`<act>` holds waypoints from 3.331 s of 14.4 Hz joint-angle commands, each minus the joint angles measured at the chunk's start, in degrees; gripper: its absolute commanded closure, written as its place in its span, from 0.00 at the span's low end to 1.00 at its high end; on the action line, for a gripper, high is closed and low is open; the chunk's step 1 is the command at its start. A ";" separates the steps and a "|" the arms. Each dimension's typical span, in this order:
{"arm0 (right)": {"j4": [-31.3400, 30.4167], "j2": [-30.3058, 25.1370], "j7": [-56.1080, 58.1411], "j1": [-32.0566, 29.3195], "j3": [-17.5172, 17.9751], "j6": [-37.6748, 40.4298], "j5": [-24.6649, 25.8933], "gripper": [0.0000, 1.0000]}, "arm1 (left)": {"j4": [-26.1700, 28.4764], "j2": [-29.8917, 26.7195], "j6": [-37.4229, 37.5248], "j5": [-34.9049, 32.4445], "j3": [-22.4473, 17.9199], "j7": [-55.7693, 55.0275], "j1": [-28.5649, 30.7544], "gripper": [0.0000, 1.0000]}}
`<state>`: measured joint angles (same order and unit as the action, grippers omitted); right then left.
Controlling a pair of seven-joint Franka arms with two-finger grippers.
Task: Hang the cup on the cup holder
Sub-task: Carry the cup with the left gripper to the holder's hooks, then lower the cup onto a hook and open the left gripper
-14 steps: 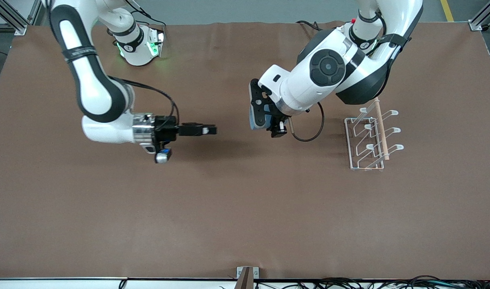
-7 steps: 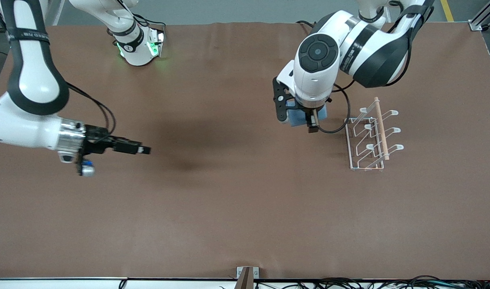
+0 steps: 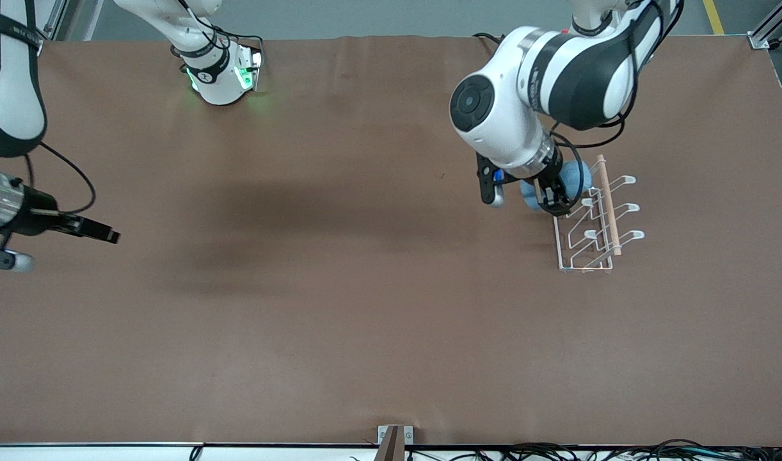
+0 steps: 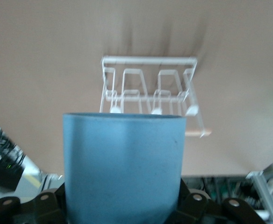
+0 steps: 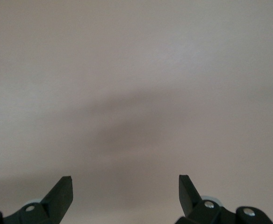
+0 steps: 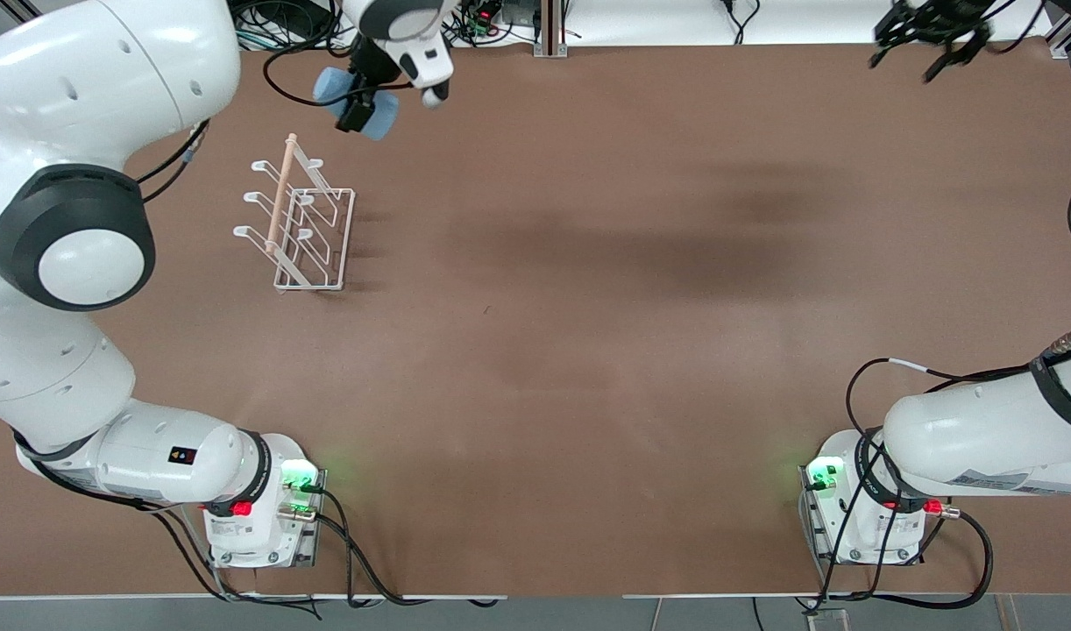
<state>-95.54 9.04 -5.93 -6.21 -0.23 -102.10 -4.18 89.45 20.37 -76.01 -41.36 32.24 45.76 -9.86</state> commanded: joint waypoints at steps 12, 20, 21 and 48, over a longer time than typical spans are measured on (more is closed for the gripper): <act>9.41 -9.92 -3.92 -1.44 -0.38 16.40 3.47 0.00 | 13.73 9.34 0.51 -28.51 -2.53 -0.74 1.60 0.99; 9.68 -9.74 -3.13 -0.91 -0.20 16.14 3.91 0.00 | 16.20 16.01 1.12 -32.30 -4.02 -8.75 1.34 0.84; 9.68 -9.74 -3.13 -0.91 -0.20 16.32 3.91 0.00 | 16.02 16.63 1.21 -32.21 -4.02 -9.89 1.34 0.77; 9.24 -9.74 0.29 0.85 -0.03 13.51 7.96 0.00 | 1.43 -10.94 -16.01 27.18 -24.32 -46.72 5.82 0.00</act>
<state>-86.88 -0.94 -7.13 -5.24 -0.23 -88.59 3.01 89.12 13.86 -90.76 -19.68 10.14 2.63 -4.23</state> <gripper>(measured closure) 0.000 0.000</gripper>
